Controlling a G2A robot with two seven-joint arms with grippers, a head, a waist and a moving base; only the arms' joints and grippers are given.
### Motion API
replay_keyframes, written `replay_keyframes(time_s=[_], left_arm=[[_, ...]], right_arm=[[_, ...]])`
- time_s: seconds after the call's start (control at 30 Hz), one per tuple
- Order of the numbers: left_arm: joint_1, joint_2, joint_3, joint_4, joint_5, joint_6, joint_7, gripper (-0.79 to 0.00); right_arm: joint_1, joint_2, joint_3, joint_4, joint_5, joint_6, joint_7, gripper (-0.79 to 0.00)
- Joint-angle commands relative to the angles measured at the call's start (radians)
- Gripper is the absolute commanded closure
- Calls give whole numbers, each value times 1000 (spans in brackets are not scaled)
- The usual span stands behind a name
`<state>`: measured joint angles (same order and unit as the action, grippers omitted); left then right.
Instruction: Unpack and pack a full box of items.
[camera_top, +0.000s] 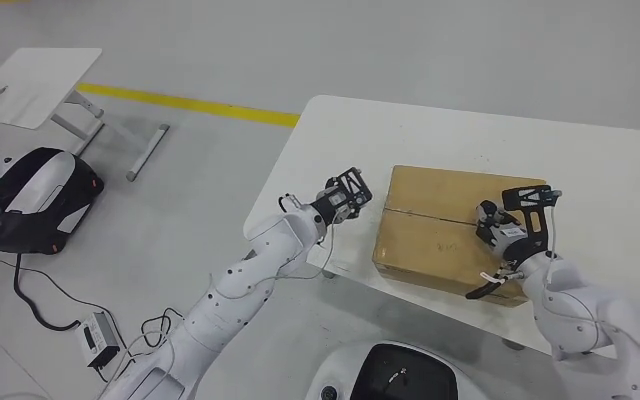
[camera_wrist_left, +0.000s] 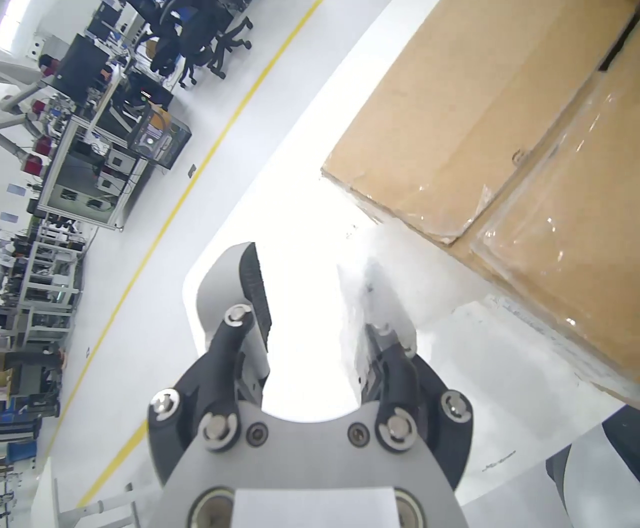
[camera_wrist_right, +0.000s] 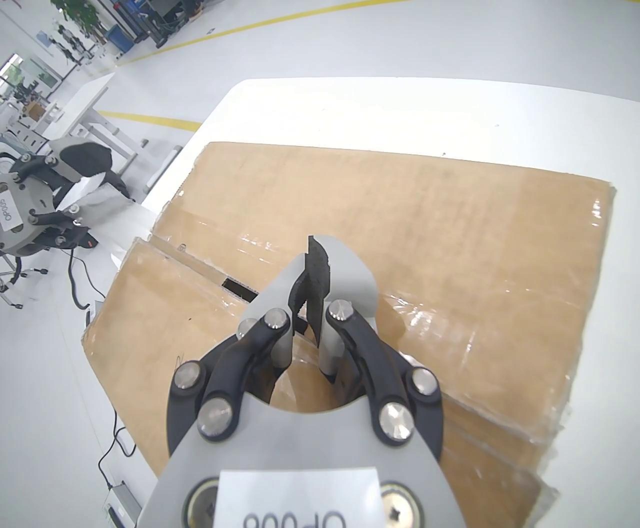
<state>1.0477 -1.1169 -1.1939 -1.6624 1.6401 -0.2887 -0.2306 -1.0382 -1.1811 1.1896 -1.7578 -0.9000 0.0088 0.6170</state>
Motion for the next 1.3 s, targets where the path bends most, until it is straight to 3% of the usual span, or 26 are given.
replay_keyframes(time_s=[0.0, 0.03, 0.2, 0.3, 0.57, 0.7, 0.77, 1.27], left_arm=[[-2, -1, -1, -20, 0, 0, -1, -443], [-4, -2, -2, -29, 1, 2, -1, -403], [-23, -7, 8, -65, 13, 11, 0, -416], [-42, -12, 24, -71, 32, 16, 1, -385], [-86, -27, 72, -83, 57, 20, 12, -394], [-101, -34, 86, -91, 56, 14, 11, -459], [-111, -37, 95, -93, 55, 11, 11, -440], [-210, -80, 229, -60, 68, -7, 0, -465]], right_arm=[[-3, 0, 1, -1, -1, 0, -1, 0], [-4, -1, 1, -2, -2, 0, -1, 0], [-11, -2, 6, -10, -2, -1, -6, 0], [-15, -2, 15, -26, -1, 2, -9, 0], [-34, 1, 50, -69, 1, 7, -5, 0], [-40, 1, 57, -79, -5, 6, 7, 0], [-44, 2, 67, -89, -11, 14, 9, 0], [-189, 27, 369, -251, 55, 82, 2, 0]])
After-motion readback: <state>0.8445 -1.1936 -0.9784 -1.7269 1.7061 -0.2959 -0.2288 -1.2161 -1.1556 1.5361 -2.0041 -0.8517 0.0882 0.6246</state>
